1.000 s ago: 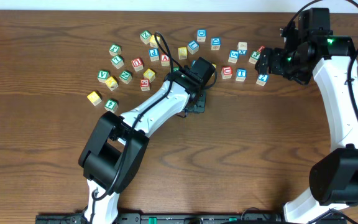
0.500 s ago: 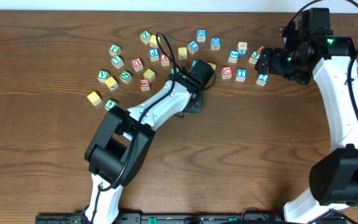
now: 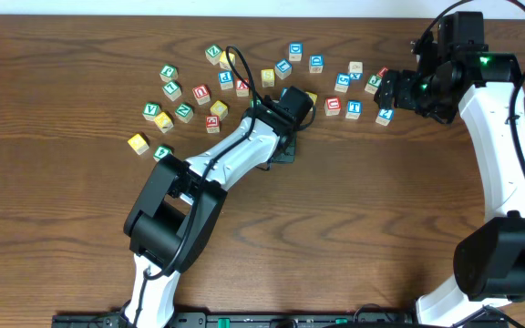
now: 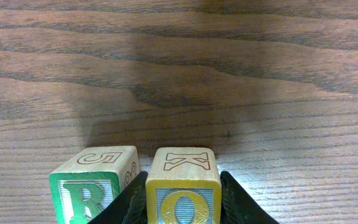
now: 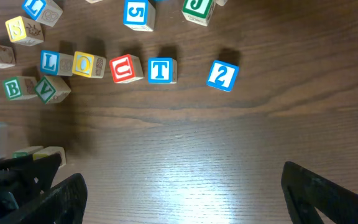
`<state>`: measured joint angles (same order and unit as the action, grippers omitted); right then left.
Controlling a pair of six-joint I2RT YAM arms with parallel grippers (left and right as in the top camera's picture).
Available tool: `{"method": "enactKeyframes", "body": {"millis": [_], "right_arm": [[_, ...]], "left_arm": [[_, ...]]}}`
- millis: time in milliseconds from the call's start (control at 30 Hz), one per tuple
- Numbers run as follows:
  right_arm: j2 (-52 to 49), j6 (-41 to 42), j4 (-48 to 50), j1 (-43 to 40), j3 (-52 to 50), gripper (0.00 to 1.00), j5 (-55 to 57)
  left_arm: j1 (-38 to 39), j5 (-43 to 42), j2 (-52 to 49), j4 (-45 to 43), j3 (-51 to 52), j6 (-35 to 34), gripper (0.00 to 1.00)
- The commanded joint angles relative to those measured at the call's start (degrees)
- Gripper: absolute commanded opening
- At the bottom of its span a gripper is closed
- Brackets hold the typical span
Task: Spell out ROBOT
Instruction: 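Set the O block right of R and release it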
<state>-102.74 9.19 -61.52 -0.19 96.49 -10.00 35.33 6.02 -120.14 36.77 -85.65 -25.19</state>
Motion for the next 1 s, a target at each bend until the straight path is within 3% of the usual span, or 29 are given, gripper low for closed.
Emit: {"method": "enactKeyframes", "body": {"millis": [0, 367, 400, 533, 967], "right_arm": [[-0.52, 0.61, -0.04, 0.28, 0.72, 0.95, 0.66], [-0.52, 0.61, -0.02, 0.28, 0.02, 0.95, 0.66], [-0.52, 0.61, -0.02, 0.28, 0.02, 0.95, 0.66], [-0.52, 0.61, -0.02, 0.28, 0.02, 0.95, 0.66], [-0.52, 0.61, -0.04, 0.28, 0.02, 0.95, 0.66]], "left_arm": [[-0.28, 1.2, -0.85, -0.22, 0.07, -0.5, 0.31], [-0.28, 1.55, -0.85, -0.26, 0.07, -0.66, 0.32], [-0.28, 1.55, -0.85, -0.26, 0.09, -0.74, 0.4], [-0.28, 1.55, -0.85, -0.24, 0.07, -2.58, 0.44], [-0.28, 1.49, -0.57, 1.88, -2.43, -3.19, 0.44]]}}
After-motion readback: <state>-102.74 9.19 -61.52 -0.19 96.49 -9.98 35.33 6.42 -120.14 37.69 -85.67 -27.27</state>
